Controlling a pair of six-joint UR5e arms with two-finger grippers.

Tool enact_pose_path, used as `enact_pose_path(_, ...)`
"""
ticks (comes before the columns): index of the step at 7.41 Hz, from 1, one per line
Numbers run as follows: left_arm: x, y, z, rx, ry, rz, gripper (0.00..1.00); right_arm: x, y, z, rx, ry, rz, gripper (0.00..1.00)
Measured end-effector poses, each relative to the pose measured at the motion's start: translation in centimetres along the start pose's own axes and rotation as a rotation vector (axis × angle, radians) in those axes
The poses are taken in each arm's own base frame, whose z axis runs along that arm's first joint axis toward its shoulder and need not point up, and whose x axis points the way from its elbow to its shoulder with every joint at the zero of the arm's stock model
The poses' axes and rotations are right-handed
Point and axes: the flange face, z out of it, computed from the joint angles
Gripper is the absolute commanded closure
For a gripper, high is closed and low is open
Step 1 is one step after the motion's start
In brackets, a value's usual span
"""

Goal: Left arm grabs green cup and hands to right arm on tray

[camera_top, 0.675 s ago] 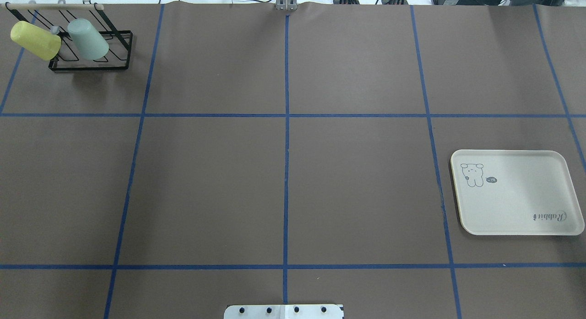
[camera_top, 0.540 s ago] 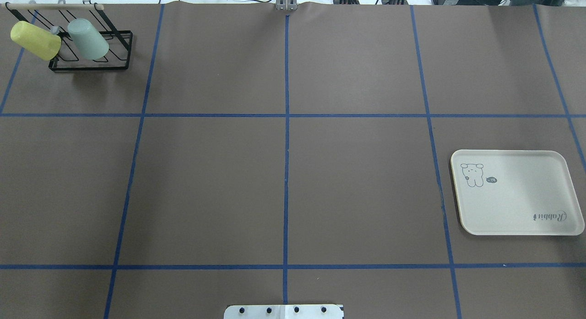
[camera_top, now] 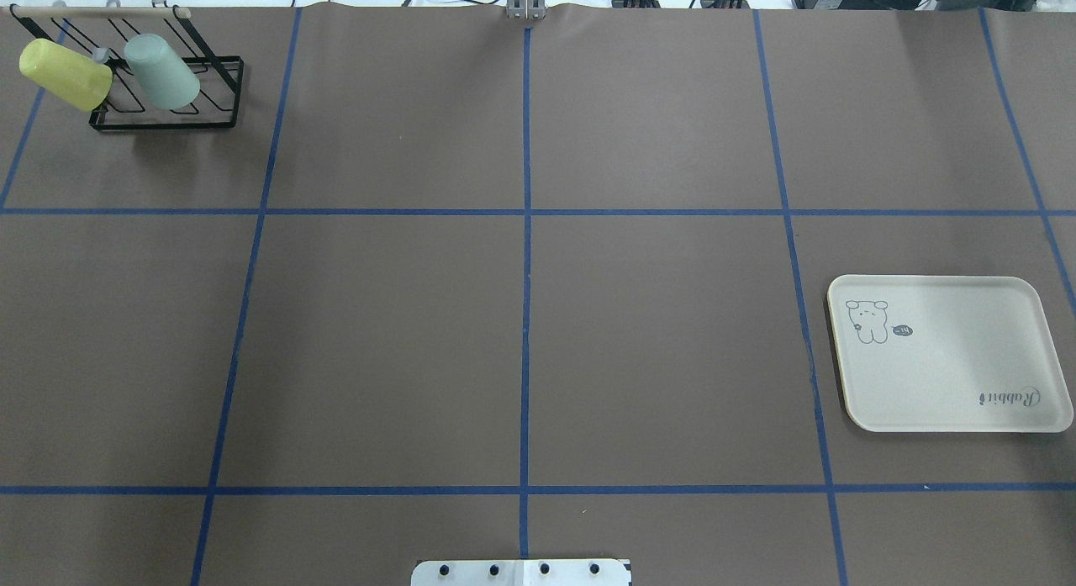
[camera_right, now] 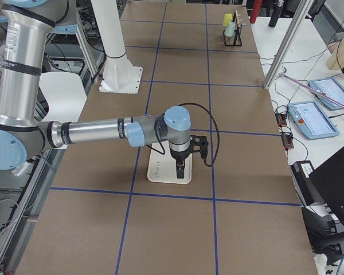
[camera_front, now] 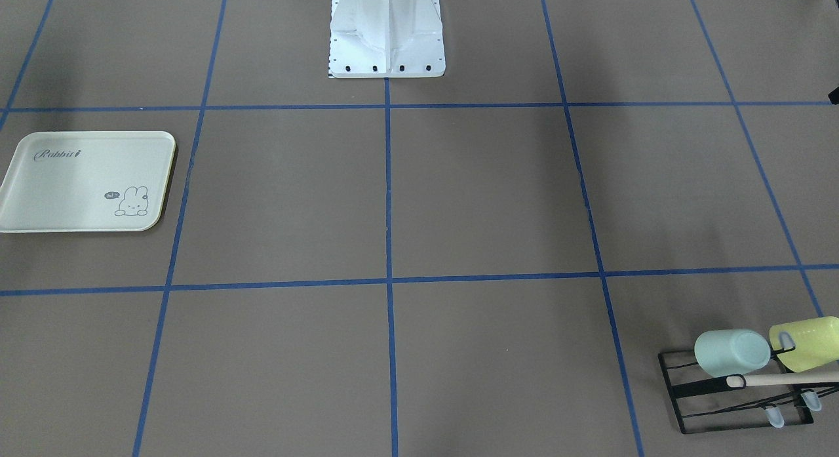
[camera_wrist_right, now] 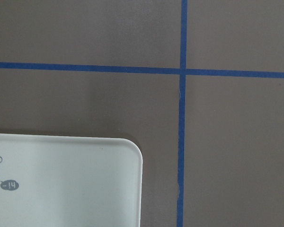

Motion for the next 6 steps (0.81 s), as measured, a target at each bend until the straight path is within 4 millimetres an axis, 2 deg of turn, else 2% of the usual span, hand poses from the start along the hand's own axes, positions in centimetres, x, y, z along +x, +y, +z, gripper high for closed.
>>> enact_pose_path(2,0.4,0.0,-0.3,0.008,0.007,0.009,0.0,-0.1,0.1,0.0,-0.004,-0.015,0.001,0.0)
enact_pose_path(3,1.1,-0.7,-0.8,0.022,0.009,0.025,0.0,-0.2,0.1,0.0,-0.005,-0.018,0.002,0.0)
enact_pose_path(4,2.6,-2.4,-1.7,0.045,0.011,0.057,0.01,-0.2,0.1,0.0,-0.006,-0.019,0.003,0.0)
enact_pose_path(6,6.8,-7.0,-3.3,0.08,0.016,0.105,0.01,-0.1,0.0,0.1,-0.005,-0.017,0.003,0.0)
